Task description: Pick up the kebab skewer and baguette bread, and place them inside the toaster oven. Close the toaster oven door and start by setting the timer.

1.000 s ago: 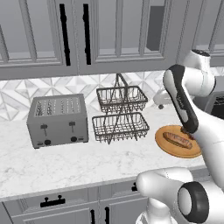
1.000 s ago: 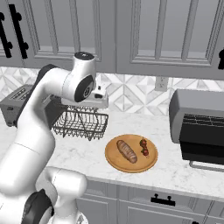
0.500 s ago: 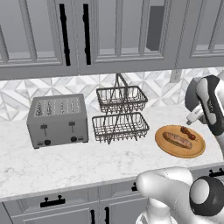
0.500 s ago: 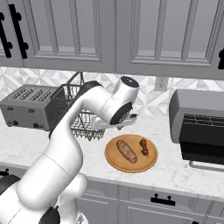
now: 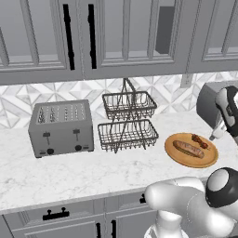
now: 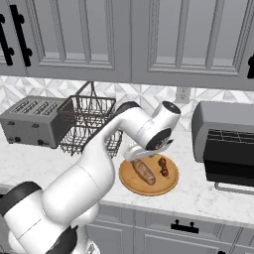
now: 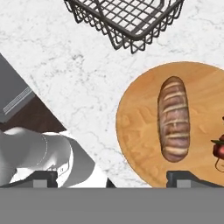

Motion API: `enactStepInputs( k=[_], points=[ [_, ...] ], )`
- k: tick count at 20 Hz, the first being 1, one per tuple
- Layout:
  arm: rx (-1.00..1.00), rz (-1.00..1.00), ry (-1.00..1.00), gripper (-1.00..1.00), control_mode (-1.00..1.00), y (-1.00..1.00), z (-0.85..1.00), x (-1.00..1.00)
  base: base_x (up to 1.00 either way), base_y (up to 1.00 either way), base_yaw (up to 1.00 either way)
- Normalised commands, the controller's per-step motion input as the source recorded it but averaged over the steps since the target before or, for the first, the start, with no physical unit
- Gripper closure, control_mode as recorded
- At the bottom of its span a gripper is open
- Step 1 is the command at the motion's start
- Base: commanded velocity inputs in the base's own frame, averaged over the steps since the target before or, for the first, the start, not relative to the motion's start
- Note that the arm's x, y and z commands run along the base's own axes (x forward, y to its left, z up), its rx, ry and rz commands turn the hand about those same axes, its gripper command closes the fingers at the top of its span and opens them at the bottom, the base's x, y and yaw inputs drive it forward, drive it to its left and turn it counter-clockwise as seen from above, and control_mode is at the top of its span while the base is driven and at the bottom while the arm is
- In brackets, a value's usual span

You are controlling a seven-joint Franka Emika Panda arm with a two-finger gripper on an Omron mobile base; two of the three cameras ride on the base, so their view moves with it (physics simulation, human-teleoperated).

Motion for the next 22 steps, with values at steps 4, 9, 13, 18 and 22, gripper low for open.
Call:
enactStepInputs(
  k=[4, 9, 13, 18, 22],
  points=[
    [-0.11, 0.00, -0.07, -1.00, -1.00, 0.11, -0.66, 0.21, 0.00, 0.00, 0.00],
    [-0.08, 0.00, -0.12, -1.00, -1.00, 0.01, -0.62, 0.19, 0.00, 0.00, 0.00],
    [-0.07, 0.00, -0.14, -1.00, -1.00, 0.00, -0.57, 0.28, 0.00, 0.00, 0.00],
    [-0.02, 0.00, -0.09, -1.00, -1.00, 0.00, -0.38, 0.26, 0.00, 0.00, 0.00],
    [0.00, -0.02, 0.00, -1.00, -1.00, -0.05, -0.12, 0.14, 0.00, 0.00, 0.00]
  ],
)
